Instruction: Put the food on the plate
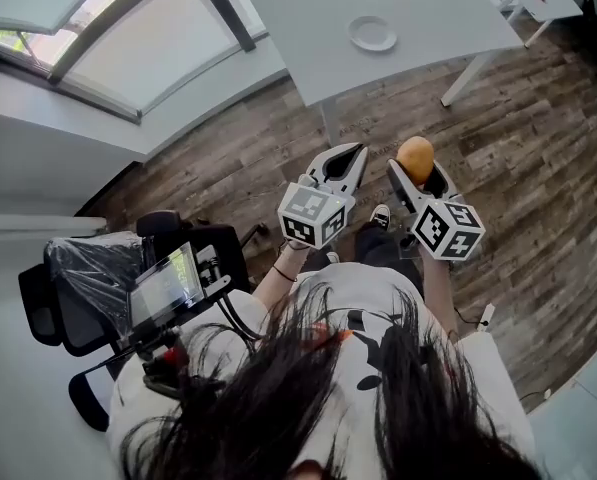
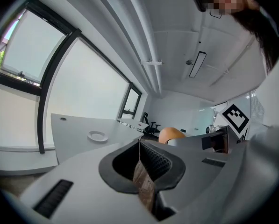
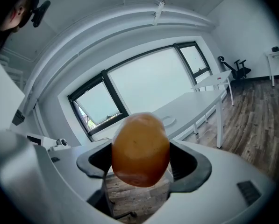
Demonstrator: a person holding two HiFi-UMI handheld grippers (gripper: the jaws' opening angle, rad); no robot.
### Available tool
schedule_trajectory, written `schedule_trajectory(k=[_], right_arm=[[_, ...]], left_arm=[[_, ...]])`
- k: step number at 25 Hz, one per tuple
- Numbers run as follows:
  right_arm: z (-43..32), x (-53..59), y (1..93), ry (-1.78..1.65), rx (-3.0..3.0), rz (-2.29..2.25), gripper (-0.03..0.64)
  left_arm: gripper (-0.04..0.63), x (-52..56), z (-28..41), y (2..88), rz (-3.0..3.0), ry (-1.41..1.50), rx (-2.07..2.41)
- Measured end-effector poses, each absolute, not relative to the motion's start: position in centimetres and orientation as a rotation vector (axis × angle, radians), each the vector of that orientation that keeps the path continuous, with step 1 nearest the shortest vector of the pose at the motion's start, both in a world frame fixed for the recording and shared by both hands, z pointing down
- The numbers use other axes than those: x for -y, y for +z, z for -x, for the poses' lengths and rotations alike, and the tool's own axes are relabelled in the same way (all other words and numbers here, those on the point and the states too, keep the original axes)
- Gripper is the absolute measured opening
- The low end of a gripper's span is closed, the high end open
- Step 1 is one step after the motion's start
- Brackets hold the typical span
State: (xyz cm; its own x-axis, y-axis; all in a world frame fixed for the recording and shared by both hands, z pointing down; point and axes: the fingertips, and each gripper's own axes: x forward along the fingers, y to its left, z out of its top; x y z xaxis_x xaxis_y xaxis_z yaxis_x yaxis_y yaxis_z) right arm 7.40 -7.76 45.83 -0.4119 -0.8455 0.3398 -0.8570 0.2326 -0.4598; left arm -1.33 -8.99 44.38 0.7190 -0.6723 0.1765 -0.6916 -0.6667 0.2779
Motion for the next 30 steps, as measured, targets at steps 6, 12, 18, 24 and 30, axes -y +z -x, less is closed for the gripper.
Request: schedule_trajectory(k=[6, 12, 18, 24, 30], right_arm=[[-12.1, 13.3, 45.3, 0.941, 2.480, -1.650, 0.367], [-15.8, 17.4, 45.4, 0.952, 2.516, -1.601, 0.367], [-17.8, 20.0, 46.5, 0.996, 2.540, -1.545, 0.367], [-17.3, 21.3, 47.7, 1.061, 2.554, -1.486, 0.367], [-16.2, 23.2, 48.5, 1.101, 2.546, -1.448, 0.367]], left_arm=[[0.006, 13.8, -3.7, 43.6, -2.601, 0.063, 1.071], [0.006, 17.6, -7.6, 43.6, -2.603, 0.083, 1.113], [0.006, 19.3, -8.4, 44.3, -2.561, 0.117, 1.213], [0.006, 20.2, -6.9, 45.1, -2.492, 0.134, 1.297], [0.006, 22.6, -5.8, 45.3, -2.476, 0.172, 1.338]])
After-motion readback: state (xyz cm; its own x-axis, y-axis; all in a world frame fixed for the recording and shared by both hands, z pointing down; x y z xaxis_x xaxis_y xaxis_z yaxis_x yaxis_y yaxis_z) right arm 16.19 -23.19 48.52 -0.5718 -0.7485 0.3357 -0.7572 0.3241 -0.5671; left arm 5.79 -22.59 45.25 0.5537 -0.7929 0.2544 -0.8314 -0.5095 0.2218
